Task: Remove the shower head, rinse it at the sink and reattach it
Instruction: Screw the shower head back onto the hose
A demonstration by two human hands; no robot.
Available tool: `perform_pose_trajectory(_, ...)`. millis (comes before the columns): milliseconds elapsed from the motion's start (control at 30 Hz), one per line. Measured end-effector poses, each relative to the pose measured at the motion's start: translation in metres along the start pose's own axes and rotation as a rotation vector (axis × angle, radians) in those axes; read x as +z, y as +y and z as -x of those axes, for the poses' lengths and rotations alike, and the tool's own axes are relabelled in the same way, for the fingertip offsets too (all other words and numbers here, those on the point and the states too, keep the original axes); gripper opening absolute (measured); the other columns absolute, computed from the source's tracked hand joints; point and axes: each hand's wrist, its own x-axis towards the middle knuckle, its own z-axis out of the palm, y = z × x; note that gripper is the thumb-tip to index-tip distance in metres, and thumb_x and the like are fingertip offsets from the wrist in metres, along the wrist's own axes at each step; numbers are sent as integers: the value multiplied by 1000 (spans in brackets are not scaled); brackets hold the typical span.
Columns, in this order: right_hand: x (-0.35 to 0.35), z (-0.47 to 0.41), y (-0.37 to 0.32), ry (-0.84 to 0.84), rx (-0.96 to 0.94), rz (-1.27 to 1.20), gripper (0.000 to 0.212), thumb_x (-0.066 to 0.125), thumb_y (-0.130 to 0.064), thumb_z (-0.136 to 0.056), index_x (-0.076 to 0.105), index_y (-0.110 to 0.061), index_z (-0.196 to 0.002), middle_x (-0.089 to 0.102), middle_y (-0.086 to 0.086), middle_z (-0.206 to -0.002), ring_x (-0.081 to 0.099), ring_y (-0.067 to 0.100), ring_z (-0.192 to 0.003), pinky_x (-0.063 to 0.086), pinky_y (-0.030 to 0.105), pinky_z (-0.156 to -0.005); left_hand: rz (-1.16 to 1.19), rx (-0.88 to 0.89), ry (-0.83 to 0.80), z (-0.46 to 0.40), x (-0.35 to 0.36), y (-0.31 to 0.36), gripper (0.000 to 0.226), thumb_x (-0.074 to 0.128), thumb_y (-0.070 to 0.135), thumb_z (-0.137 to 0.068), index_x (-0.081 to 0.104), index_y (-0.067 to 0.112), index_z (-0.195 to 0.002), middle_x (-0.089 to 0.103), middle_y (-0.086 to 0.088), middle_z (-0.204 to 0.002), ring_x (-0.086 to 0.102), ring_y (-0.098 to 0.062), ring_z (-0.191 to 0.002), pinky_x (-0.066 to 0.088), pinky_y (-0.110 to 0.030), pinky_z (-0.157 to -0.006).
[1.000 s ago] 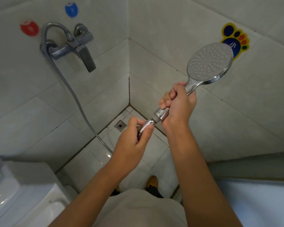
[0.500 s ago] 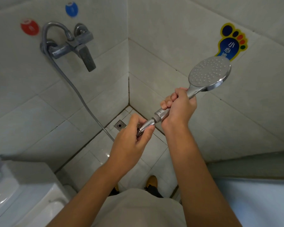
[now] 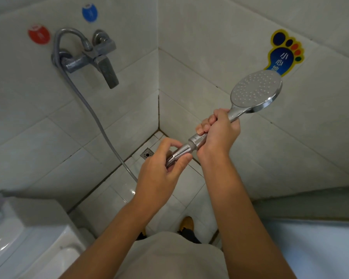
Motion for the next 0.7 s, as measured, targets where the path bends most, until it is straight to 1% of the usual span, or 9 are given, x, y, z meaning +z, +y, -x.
perform_pose_trajectory(100,1,1,1,4,3,-2,19,42,7,-89,45,-11,-96,37,1,-56,32,12,-40,33,23,-39,8,-11,8,-1,0,0,18,60,45,-90,55,34,-103,60,1,-68,49,-7,-52,42,-26,-47)
perform_pose_trajectory(167,1,1,1,4,8,-3,19,42,7,-89,44,-11,-96,36,1,-56,32,12,-40,33,23,-39,20,-46,11,-1,0,0,26,59,52,-86,55,33,-103,58,0,-66,46,-5,-51,40,-24,-47)
perform_pose_trajectory(233,2,1,1,8,10,-9,19,41,7,-89,44,-11,-95,36,1,-56,32,12,-40,32,22,-39,32,-76,15,-1,1,2,35,51,58,-85,58,28,-102,53,4,-62,45,-4,-50,39,-22,-46)
perform_pose_trajectory(333,2,1,1,9,12,-9,19,41,7,-89,44,-10,-95,36,0,-55,32,12,-39,32,22,-38,46,-74,27,0,1,1,40,38,51,-93,64,20,-92,45,11,-52,42,-5,-45,32,-19,-45)
perform_pose_trajectory(433,2,3,1,2,10,-3,19,41,7,-89,44,-10,-95,36,0,-55,32,12,-39,32,23,-38,-11,-65,30,-1,0,-3,36,42,41,-98,67,17,-93,46,10,-53,41,-5,-45,32,-21,-45)
perform_pose_trajectory(600,1,3,1,7,14,-15,19,40,7,-89,44,-10,-96,36,1,-56,32,11,-38,32,22,-38,18,-31,8,2,-2,-1,29,48,42,-94,63,18,-93,51,5,-61,46,-8,-51,40,-29,-47)
perform_pose_trajectory(700,-1,3,2,9,24,-12,19,41,7,-89,43,-11,-94,37,1,-56,32,12,-40,33,23,-38,35,-10,4,3,-3,0,26,51,42,-92,61,19,-95,52,5,-63,47,-9,-53,42,-30,-47)
